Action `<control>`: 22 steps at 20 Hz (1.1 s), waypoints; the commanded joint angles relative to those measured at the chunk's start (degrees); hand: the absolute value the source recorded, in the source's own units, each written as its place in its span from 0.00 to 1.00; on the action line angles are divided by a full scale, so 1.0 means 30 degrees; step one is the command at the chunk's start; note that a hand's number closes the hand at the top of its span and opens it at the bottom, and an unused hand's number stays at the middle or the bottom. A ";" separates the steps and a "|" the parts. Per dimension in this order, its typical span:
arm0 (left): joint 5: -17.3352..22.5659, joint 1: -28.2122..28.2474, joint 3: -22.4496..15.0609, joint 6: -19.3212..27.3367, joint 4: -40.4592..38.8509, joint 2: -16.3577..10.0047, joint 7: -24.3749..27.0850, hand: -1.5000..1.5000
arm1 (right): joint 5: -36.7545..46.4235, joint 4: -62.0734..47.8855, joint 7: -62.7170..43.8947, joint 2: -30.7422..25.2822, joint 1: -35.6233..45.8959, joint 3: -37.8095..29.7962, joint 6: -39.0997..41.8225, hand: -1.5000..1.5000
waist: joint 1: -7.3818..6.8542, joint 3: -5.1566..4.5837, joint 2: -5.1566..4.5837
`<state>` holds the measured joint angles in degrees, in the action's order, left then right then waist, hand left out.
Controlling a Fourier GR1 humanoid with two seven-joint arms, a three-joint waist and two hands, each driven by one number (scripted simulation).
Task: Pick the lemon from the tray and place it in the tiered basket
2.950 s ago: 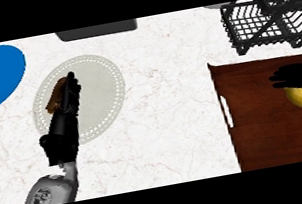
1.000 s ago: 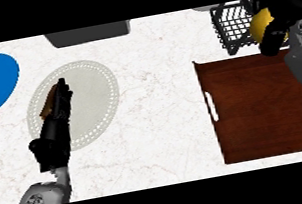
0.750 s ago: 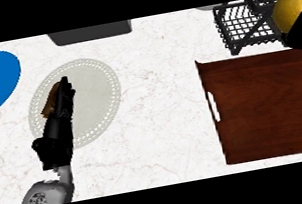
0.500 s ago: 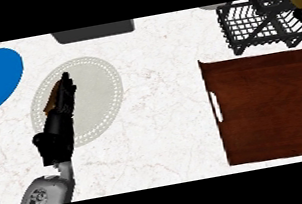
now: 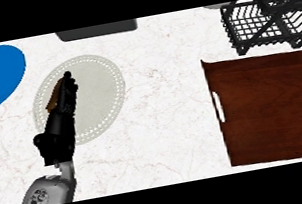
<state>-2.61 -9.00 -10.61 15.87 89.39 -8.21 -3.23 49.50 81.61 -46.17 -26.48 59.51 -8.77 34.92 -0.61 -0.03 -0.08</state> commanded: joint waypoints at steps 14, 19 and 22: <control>-0.0589 -0.0682 0.0595 -0.0279 -0.0833 0.0570 0.0401 0.50 | 0.3110 -1.0720 0.6918 -0.3384 0.1150 0.0150 -0.5856 1.00 | -0.0113 0.0009 -0.0082; -0.0415 0.0736 0.0246 -0.0845 0.0374 0.0187 0.0415 0.50 | 0.1159 -1.2383 0.4700 -0.1698 0.1699 -0.2822 -0.7826 0.00 | -0.0380 0.0017 -0.0080; -0.0364 -0.0069 0.0567 -0.0685 -0.0340 0.0508 -0.0006 0.50 | -0.0230 -1.2650 0.6396 -0.2434 0.1487 -0.4013 -0.7833 0.00 | -0.0077 0.0017 -0.0057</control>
<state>-4.28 -9.26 -9.73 14.40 88.68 -6.51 -2.72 52.43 45.99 -29.10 -33.52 63.69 -16.80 13.20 -1.18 0.03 -0.33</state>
